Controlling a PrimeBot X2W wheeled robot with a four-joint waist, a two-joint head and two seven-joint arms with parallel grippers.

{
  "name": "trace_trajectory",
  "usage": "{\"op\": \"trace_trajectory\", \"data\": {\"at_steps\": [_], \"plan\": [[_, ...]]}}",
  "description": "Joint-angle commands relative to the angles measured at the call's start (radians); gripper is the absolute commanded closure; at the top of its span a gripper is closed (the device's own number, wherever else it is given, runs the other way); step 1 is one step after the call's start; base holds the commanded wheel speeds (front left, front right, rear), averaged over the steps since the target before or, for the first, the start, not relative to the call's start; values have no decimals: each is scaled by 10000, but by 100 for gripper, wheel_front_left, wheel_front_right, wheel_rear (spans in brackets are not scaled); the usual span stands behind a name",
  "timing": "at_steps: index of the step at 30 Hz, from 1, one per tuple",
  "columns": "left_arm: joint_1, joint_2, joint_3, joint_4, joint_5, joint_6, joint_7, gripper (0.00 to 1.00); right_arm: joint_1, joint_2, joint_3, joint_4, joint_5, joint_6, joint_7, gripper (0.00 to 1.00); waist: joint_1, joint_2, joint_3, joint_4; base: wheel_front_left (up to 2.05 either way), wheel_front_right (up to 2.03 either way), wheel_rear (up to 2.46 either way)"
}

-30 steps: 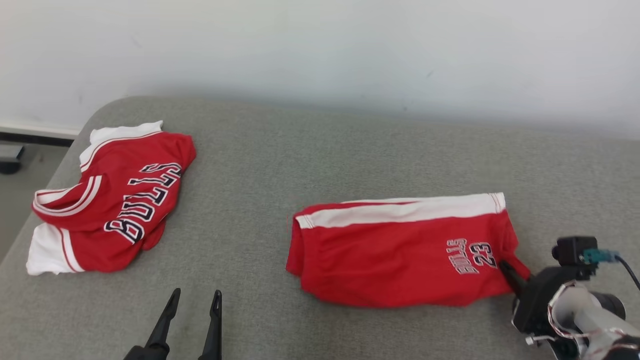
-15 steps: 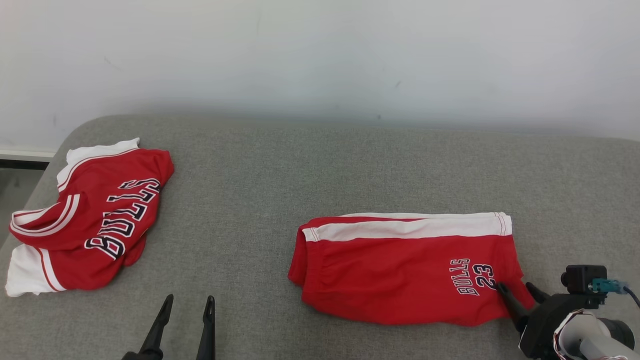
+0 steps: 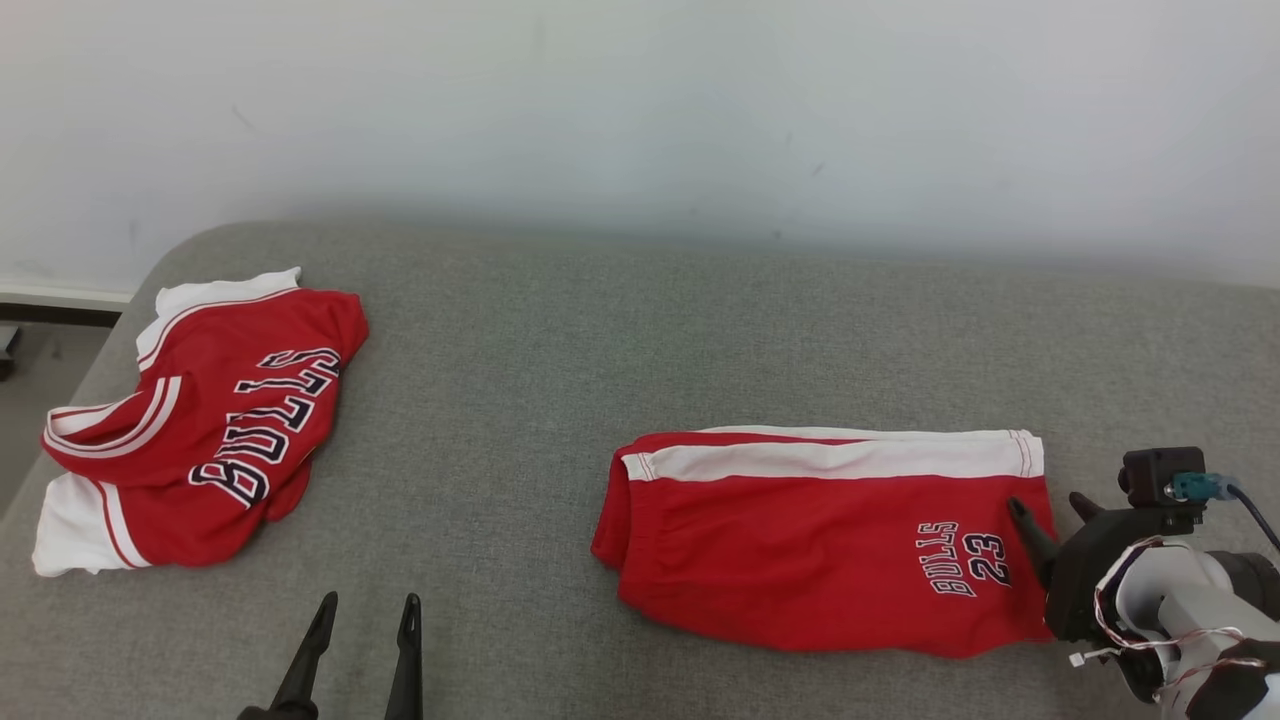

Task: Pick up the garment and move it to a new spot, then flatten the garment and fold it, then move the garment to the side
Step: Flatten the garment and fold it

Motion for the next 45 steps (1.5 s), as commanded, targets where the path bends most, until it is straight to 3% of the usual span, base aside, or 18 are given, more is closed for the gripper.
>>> {"op": "trace_trajectory", "data": {"at_steps": [1,7,16,17,18,23,35,40,45], "plan": [[26,-12,8,-17,72,8,-20,0,-144,80,-14,253,-119,-24,61,0,-1,0,61,59,0,0,0],[-136,-19,33,-14,9,8,-20,0,-567,436,-121,1383,-388,-24,392,0,-1,0,251,205,0,0,0],[-255,-31,125,26,-56,8,-20,0,-282,1059,-316,2081,127,-24,1415,0,-1,0,453,217,0,0,0],[-251,-31,145,36,-61,8,-20,0,-232,1100,-289,2024,172,-24,1555,7,-1,0,455,202,0,0,0],[-263,-33,183,67,-77,8,-20,0,-171,1113,-406,1855,377,-24,1570,100,-1,0,436,159,0,0,0],[-237,-38,188,117,-37,8,-20,0,-172,870,-465,1746,510,-25,1603,100,-1,0,346,63,0,0,0],[84,-39,110,192,-43,8,-20,0,163,-401,-714,1570,866,-27,1363,100,-1,0,9,-174,0,0,0],[234,-41,160,207,-87,8,-20,0,200,-400,-799,958,1048,-26,1297,100,-1,0,-51,-501,0,0,0],[258,-42,150,233,-113,8,-20,0,377,-230,-1057,-484,1651,-26,1226,100,-1,0,-122,-719,0,0,0]]}}
